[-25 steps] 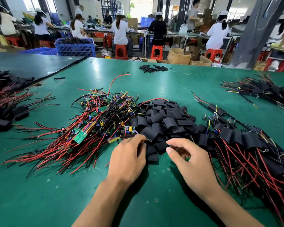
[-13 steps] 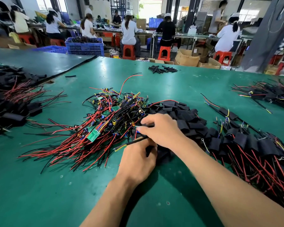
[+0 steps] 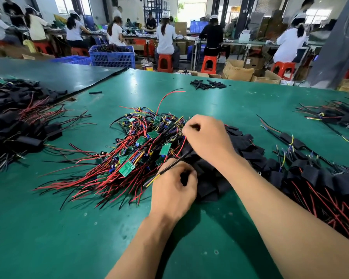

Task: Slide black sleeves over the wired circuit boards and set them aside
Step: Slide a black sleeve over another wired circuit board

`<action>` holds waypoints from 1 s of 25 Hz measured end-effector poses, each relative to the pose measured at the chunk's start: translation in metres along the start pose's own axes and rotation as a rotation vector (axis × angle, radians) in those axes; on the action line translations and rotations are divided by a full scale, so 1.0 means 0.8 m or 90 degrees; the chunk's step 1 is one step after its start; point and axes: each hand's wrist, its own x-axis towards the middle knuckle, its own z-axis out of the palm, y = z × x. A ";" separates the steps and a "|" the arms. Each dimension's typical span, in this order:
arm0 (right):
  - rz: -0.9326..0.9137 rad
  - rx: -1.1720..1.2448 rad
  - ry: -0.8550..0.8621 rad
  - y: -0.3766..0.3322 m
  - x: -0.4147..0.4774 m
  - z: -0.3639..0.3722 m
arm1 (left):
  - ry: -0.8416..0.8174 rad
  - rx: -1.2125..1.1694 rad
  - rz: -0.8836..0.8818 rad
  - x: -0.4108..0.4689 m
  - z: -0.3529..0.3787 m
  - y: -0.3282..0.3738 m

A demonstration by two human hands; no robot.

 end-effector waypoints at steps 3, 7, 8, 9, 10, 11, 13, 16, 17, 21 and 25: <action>0.091 0.203 0.032 -0.002 0.003 -0.033 | 0.039 0.003 0.030 0.001 0.000 0.000; 0.256 0.514 -0.154 0.015 -0.019 -0.064 | 0.122 0.004 0.051 0.005 -0.004 -0.001; 0.288 0.558 -0.217 0.023 -0.030 -0.069 | 0.111 -0.014 0.041 0.005 -0.004 0.002; 0.319 0.589 -0.268 0.032 -0.043 -0.072 | 0.091 -0.037 0.028 0.003 -0.004 0.006; 0.353 0.610 -0.304 0.041 -0.055 -0.073 | 0.067 -0.070 0.010 0.000 -0.003 0.012; 0.388 0.624 -0.326 0.048 -0.066 -0.072 | 0.040 -0.123 -0.015 -0.002 -0.001 0.018; 0.445 0.649 -0.348 0.063 -0.085 -0.069 | -0.022 -0.272 -0.079 -0.006 0.001 0.030; 0.464 0.703 -0.394 0.075 -0.111 -0.064 | -0.150 -0.415 -0.125 -0.014 0.005 0.043; 0.460 0.707 -0.408 0.077 -0.117 -0.062 | -0.185 -0.428 -0.123 -0.016 0.006 0.046; 0.461 0.726 -0.412 0.084 -0.123 -0.061 | -0.229 -0.443 -0.155 -0.015 0.009 0.045; 0.459 0.794 -0.403 0.095 -0.119 -0.069 | -0.184 -0.549 -0.230 -0.009 0.007 0.041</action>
